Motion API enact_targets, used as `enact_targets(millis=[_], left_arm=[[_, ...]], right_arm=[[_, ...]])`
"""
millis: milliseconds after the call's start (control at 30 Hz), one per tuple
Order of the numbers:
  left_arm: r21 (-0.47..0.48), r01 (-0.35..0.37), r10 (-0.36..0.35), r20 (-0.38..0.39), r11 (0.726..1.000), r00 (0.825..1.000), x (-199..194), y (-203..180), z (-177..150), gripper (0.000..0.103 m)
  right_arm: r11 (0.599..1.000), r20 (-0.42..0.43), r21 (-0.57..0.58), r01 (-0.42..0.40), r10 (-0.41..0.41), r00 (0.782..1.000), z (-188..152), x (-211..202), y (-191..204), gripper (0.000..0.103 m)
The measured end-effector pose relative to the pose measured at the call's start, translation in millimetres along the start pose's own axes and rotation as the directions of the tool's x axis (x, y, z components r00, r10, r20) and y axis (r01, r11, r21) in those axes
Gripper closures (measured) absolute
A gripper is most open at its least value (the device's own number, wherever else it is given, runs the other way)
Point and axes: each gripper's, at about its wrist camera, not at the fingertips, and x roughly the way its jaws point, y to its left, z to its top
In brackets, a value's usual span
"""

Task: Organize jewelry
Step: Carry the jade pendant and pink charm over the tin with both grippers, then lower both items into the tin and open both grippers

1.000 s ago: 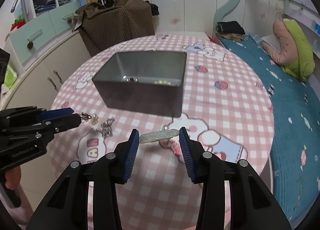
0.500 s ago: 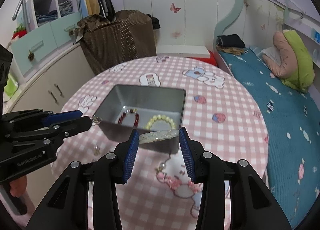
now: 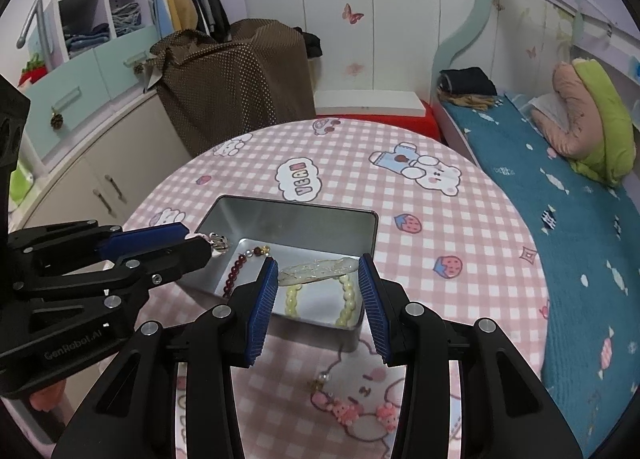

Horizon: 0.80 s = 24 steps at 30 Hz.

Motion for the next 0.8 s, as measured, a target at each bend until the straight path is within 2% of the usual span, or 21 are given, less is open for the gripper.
enact_targets(millis=[333,567,633,667,700,733,800], left_arm=[[-0.037,-0.013,0.011,-0.038,0.999,0.999,21,11,4,0.082],[-0.055,-0.004,0.001,-0.054,0.998,0.999,24,17,4,0.082],[-0.051,-0.014,0.011,-0.048,0.999,0.999,22,17,3,0.081],[-0.052,-0.017,0.015,-0.045,0.998,0.999,20,17,2,0.081],[-0.056,-0.023,0.02,-0.045,0.998,0.999,19,18,2,0.075],[-0.058,-0.027,0.025,-0.042,0.998,0.999,18,19,2,0.065],[-0.062,-0.038,0.037,-0.029,0.997,0.999,14,20,1,0.059]], right_arm=[[1.0,-0.052,-0.005,-0.014,0.014,0.999,4,25,0,0.062],[1.0,-0.052,0.007,-0.025,0.026,0.998,5,29,-3,0.06],[1.0,-0.039,0.009,-0.005,0.005,0.999,5,25,-5,0.053],[1.0,-0.033,0.011,0.004,-0.003,0.999,4,23,-7,0.045],[1.0,-0.022,0.014,0.013,-0.013,1.0,5,20,-8,0.039],[1.0,-0.009,0.016,0.025,-0.025,1.0,5,17,-10,0.039],[0.999,0.001,0.017,0.042,-0.042,0.999,6,12,-14,0.038]])
